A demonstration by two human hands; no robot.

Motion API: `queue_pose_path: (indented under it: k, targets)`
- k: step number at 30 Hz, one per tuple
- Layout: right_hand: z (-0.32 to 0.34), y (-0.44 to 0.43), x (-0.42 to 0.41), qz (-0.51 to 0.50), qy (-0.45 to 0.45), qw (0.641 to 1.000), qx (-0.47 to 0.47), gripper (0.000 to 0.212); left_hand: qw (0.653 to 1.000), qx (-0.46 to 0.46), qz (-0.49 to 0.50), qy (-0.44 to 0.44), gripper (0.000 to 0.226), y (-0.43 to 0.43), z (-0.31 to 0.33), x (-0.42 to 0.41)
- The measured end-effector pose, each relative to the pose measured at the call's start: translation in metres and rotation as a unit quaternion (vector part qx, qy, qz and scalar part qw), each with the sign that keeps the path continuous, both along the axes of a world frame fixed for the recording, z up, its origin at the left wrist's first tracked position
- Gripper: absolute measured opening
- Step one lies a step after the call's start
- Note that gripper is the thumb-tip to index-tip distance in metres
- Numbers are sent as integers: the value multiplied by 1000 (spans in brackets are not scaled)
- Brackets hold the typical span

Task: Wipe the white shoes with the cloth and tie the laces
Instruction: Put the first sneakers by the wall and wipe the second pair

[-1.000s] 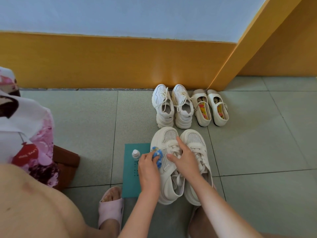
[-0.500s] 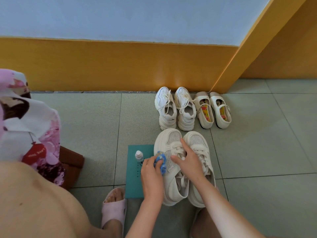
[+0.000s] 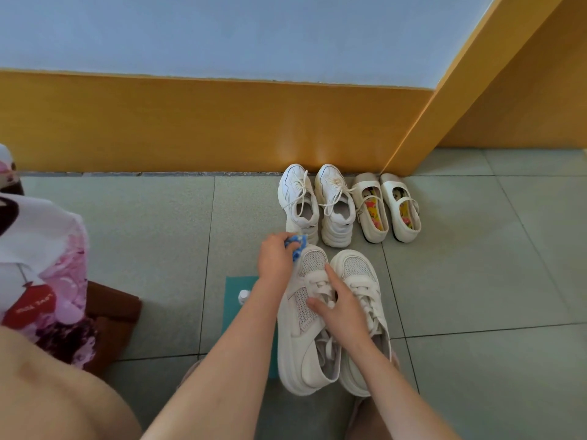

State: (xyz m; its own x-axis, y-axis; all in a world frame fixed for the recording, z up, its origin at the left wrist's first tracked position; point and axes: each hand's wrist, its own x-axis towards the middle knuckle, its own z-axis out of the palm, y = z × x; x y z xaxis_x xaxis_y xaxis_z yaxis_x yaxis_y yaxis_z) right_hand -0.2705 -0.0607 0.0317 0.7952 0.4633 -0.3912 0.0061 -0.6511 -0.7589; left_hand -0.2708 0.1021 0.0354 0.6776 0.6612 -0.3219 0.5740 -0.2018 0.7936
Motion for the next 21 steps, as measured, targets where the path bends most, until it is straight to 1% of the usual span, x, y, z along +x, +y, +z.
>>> queue_pose_path:
  k: [6, 11, 15, 21]
  targets:
    - [0, -1, 0, 2, -7, 1000, 0, 78, 999, 44, 9, -3, 23, -12, -12, -6]
    - [0, -2, 1, -4, 6, 1000, 9, 79, 998, 49, 19, -16, 24, -15, -11, -13]
    - [-1, -1, 2, -8, 15, 1000, 14, 79, 996, 90, 24, -15, 25, -25, -15, -22]
    - [-1, 1, 1, -3, 5, 1000, 8, 79, 993, 104, 60, -20, 26, -40, -17, -42]
